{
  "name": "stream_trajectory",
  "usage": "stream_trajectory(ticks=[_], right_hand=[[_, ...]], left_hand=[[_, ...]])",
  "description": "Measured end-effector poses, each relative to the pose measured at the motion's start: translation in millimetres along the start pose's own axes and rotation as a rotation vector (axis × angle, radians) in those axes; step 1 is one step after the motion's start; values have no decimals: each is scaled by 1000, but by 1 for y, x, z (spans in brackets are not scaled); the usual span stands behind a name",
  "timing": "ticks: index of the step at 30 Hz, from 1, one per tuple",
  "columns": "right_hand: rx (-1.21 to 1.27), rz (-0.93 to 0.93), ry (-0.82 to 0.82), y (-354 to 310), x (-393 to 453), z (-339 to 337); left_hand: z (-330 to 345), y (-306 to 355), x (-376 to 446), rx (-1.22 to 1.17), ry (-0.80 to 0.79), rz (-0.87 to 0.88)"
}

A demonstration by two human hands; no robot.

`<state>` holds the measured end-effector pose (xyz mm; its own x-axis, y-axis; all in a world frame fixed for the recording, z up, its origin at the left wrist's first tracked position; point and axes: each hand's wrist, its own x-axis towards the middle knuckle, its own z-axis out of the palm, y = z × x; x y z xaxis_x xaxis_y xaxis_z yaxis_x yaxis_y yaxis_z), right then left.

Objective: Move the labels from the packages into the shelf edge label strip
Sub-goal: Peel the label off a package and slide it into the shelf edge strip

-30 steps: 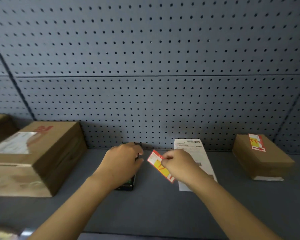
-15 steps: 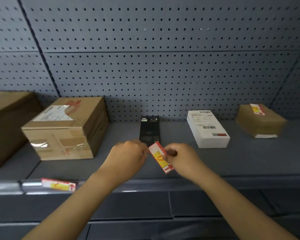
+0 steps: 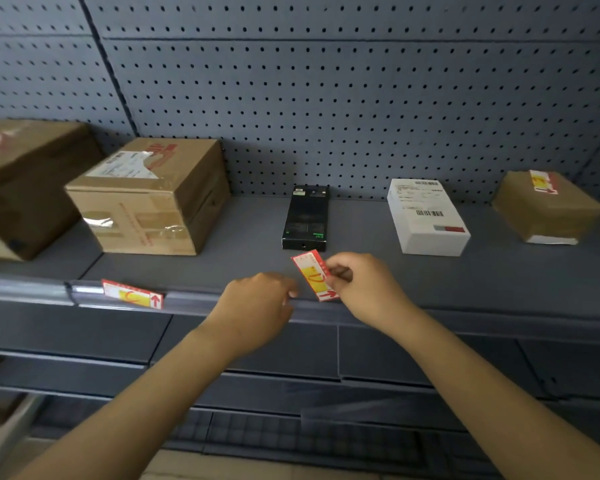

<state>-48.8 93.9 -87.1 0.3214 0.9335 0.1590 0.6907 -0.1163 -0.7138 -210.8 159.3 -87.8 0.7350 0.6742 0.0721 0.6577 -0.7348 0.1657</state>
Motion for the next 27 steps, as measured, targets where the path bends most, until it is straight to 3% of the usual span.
stream_trajectory(ticks=[4,12,17,27], right_hand=[[53,-86,146,-2,2,-7],[-61,-186,65,-2,-5,13],[-134,-207,55,2,-4,19],[-182,-197,105,-2,-6,24]], left_hand=[[9,0,-6,-6,55,-44],[25,-4,-11,-42,-6,-9],[29,-5,-11,64,119,117],[31,-12,-8,99,111,182]])
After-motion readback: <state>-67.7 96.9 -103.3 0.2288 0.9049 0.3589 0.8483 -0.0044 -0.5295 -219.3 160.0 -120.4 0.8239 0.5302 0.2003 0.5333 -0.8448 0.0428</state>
